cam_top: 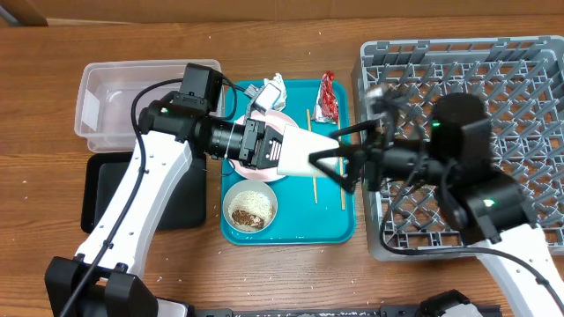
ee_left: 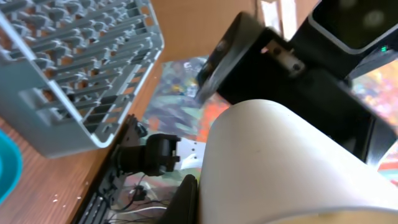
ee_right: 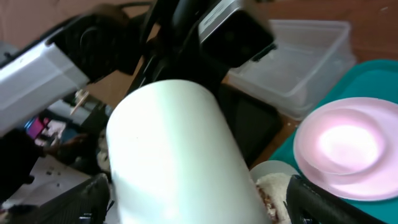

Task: Sort waste into correct bins and load items into the dishwasher
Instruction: 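Hand the white cup from the left gripper to the right gripper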

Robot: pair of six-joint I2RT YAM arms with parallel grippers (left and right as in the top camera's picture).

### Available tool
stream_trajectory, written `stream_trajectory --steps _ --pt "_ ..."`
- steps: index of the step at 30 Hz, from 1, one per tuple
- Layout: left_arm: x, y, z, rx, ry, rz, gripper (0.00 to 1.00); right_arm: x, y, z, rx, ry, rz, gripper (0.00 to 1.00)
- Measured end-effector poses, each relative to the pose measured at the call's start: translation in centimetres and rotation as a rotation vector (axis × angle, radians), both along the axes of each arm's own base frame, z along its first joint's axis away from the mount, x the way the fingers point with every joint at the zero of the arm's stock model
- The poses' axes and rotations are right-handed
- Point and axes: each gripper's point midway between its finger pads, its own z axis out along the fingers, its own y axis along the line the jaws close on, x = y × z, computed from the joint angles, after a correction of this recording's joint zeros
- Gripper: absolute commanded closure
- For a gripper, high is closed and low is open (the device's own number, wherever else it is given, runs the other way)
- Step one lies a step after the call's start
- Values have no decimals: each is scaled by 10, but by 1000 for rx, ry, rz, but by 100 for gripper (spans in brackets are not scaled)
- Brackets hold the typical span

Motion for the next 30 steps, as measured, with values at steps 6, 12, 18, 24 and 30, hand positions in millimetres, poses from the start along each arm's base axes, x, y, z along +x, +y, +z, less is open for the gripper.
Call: stream_trajectory --steps 6,12,18,24,30 --pt "-1 0 4 -26 -1 -7 94 -11 20 -4 6 10 86 38" --pt "-1 0 4 -33 -19 -12 0 -11 18 -5 3 11 81 40" --pt "3 5 -24 130 15 38 0 -7 -28 -6 -49 54 -105 40" --pt "5 11 -45 258 19 70 1 3 -119 -53 -266 243 -545 45" --pt "9 12 -49 326 -23 80 1 -11 -162 -106 -478 486 -753 45"
